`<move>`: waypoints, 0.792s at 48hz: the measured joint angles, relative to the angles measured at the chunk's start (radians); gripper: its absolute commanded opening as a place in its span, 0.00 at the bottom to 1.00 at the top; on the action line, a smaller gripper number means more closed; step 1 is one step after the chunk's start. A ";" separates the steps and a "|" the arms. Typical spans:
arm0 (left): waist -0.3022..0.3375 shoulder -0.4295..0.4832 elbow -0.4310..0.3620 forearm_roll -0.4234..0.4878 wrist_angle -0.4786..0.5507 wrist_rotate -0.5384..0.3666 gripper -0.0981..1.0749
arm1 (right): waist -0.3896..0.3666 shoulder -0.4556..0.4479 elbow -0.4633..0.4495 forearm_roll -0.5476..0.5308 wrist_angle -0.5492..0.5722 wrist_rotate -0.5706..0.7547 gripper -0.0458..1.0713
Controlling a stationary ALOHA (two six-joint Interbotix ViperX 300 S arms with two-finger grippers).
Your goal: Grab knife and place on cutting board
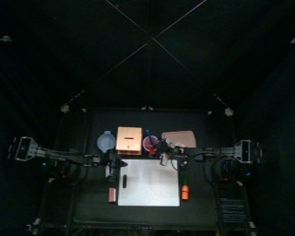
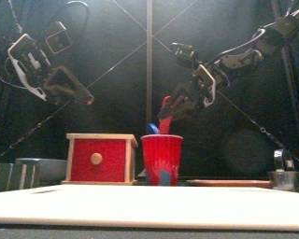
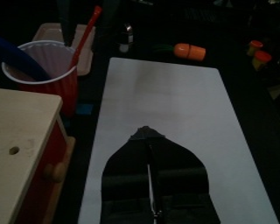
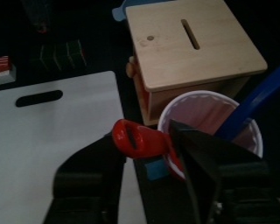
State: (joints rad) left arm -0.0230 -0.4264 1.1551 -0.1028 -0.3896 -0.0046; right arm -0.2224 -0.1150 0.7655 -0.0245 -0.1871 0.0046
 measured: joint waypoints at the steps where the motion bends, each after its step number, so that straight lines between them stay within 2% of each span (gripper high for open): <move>1: 0.000 0.000 0.000 0.000 0.000 0.000 0.19 | -0.002 0.000 0.000 0.000 0.000 0.000 0.62; 8: 0.000 0.002 0.000 0.000 0.000 -0.002 0.19 | -0.006 -0.002 -0.005 0.000 0.000 -0.006 0.45; 16: 0.002 0.002 0.000 0.000 0.000 0.000 0.19 | -0.015 -0.002 -0.015 -0.011 0.002 -0.005 0.34; 27: 0.002 0.000 0.000 0.002 0.002 0.000 0.19 | -0.017 -0.028 -0.029 -0.029 0.002 -0.003 0.32; 38: 0.002 0.002 0.000 0.000 0.000 -0.002 0.19 | -0.017 -0.133 -0.029 -0.040 0.002 0.005 0.32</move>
State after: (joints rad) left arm -0.0215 -0.4249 1.1551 -0.1028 -0.3896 -0.0061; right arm -0.2393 -0.2485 0.7363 -0.0644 -0.1856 0.0092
